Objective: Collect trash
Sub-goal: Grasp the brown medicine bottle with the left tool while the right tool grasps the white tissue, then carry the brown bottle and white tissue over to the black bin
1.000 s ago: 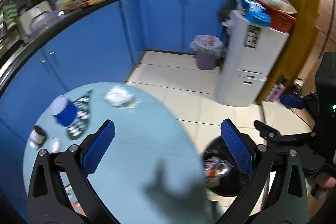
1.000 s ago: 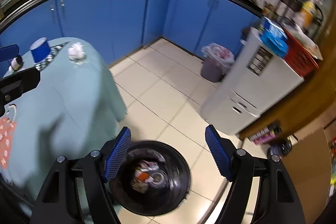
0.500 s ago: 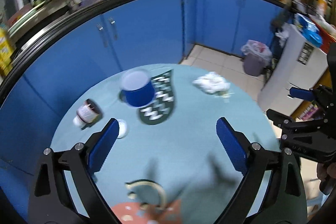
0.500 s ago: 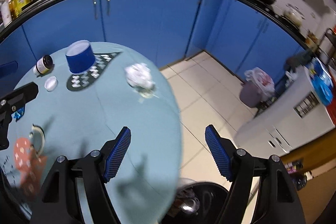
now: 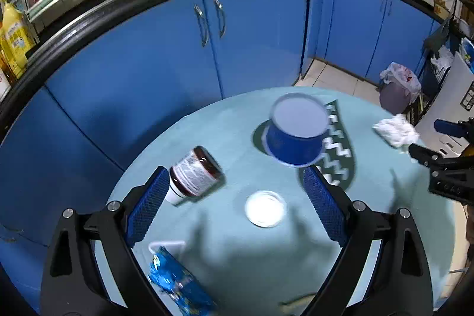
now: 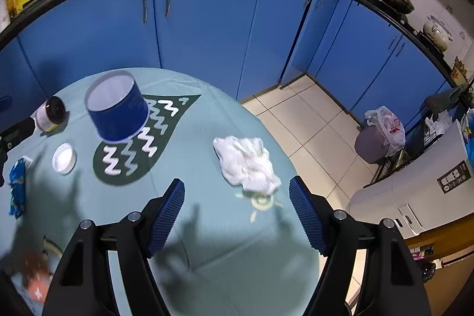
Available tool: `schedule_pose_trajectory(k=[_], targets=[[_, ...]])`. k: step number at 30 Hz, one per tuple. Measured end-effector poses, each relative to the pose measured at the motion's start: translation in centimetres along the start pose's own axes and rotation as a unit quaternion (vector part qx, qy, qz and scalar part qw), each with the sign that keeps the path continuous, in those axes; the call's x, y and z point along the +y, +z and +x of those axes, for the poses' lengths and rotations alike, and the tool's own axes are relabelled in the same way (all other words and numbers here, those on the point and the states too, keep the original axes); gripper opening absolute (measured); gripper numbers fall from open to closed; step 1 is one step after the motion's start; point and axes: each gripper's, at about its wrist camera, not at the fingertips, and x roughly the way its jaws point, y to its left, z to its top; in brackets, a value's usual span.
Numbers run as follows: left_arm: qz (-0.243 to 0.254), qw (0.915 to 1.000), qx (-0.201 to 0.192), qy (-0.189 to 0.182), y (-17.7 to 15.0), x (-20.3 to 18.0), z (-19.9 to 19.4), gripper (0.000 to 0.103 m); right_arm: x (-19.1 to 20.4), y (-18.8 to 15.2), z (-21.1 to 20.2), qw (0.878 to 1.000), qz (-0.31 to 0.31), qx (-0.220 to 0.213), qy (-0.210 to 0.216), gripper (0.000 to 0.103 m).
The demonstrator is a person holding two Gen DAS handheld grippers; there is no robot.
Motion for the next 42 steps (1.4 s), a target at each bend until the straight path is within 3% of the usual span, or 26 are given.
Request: schedule_pose_trajectory(k=[13,19,23,28,30,42], targets=[[-0.03,0.9991,0.028,0.011,0.5,4.8,6.4,0.09,1.2,2.0,4.7,1.0,0.003,0.028,-0.014,0.071],[-0.045,0.9973,0.057,0.011,-0.1,5.8,8.0,0.078,1.7,1.9,5.5,0.999,-0.01,0.03,-0.024,0.069],[-0.055,0.9953,0.079,0.004,-0.7,5.8,9.0,0.061,2.1,1.7,5.4,0.998,-0.028,0.028,-0.05,0.047],[-0.06,0.9951,0.078,0.007,-1.3,5.6,8.7,0.061,2.1,1.4,4.8,0.997,-0.035,0.022,-0.066,0.015],[-0.065,0.9948,0.079,0.006,-1.5,5.6,8.5,0.061,1.7,1.3,4.3,0.997,-0.029,0.02,-0.062,0.007],[-0.067,0.9954,0.068,0.009,-2.4,4.6,4.7,0.061,1.9,-0.8,0.5,1.0,-0.018,0.014,-0.012,0.002]])
